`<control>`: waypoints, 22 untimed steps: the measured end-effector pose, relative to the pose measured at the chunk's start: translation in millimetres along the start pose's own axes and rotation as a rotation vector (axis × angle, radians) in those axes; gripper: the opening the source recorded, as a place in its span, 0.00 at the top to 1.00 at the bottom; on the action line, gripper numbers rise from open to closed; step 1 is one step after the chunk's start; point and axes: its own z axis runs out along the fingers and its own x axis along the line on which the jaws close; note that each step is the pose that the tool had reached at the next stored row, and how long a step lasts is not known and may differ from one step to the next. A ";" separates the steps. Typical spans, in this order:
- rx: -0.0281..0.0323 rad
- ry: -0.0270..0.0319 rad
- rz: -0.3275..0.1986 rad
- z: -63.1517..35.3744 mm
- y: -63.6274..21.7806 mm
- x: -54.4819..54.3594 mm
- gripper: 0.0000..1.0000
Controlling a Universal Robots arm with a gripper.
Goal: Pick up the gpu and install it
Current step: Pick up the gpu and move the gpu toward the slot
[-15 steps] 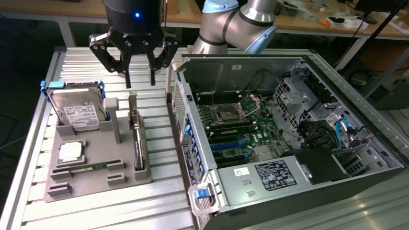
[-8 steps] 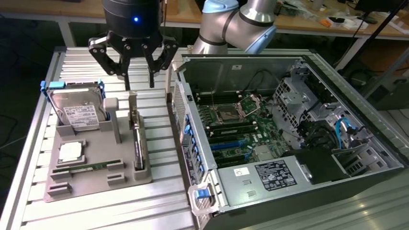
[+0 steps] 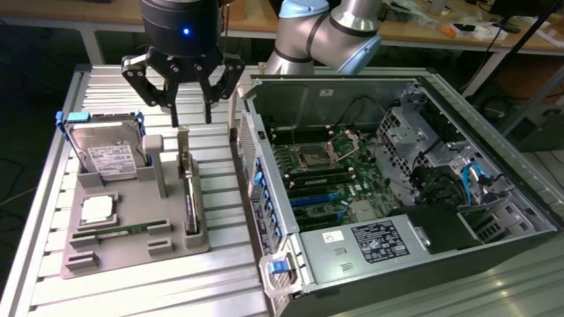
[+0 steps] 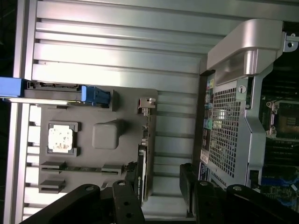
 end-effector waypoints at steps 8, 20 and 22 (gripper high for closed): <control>0.0001 0.0000 0.000 5.5 0.0 3.7 0.51; 0.0001 -0.0001 0.000 12.2 0.1 7.7 0.51; 0.0001 -0.0001 0.000 13.2 0.1 8.5 0.51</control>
